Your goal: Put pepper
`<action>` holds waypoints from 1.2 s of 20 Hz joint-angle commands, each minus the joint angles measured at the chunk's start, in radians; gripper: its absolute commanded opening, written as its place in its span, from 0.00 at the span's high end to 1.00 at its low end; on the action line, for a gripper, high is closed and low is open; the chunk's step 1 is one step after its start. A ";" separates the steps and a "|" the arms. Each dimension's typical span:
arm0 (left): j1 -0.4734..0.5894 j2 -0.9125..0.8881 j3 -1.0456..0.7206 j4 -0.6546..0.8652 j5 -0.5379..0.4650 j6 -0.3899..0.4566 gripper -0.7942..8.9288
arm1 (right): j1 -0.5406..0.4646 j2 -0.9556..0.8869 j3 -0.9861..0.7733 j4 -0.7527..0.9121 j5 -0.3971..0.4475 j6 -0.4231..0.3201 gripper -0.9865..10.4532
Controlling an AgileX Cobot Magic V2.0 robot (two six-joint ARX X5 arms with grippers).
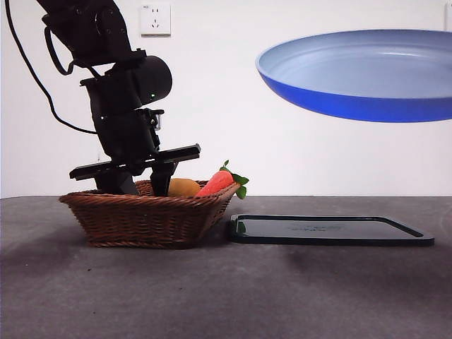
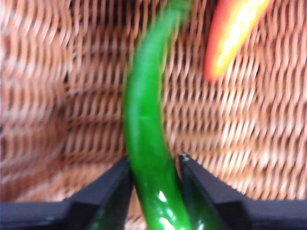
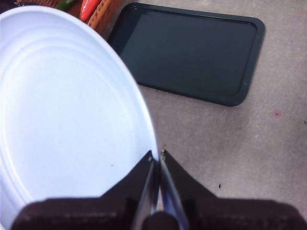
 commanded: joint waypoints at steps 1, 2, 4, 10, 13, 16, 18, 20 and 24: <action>-0.008 0.021 0.017 -0.008 0.020 -0.022 0.79 | 0.002 0.003 0.018 0.013 -0.006 0.003 0.91; -0.008 0.018 0.017 -0.009 0.021 -0.027 0.79 | 0.002 0.003 0.018 0.013 -0.006 0.003 0.91; -0.008 0.007 0.017 -0.011 0.024 -0.048 0.79 | 0.002 0.003 0.018 0.013 -0.005 0.000 0.91; -0.008 -0.069 0.017 0.019 0.106 -0.051 0.79 | 0.002 0.007 0.018 0.014 -0.005 -0.003 0.91; -0.011 -0.124 0.017 0.027 0.192 -0.050 0.79 | 0.001 0.034 0.018 0.016 -0.003 0.015 0.91; -0.016 -0.191 0.017 0.034 0.332 -0.045 0.79 | 0.002 0.109 0.018 0.031 -0.004 0.053 0.91; -0.026 -0.240 0.017 0.038 0.402 -0.038 0.79 | 0.001 0.181 0.018 0.061 -0.006 0.084 0.91; -0.050 -0.291 0.017 0.042 0.444 -0.021 0.79 | 0.002 0.274 0.018 0.102 -0.006 0.119 0.91; -0.142 -0.323 0.017 0.031 0.463 0.042 0.79 | 0.003 0.428 0.018 0.200 -0.042 0.210 0.91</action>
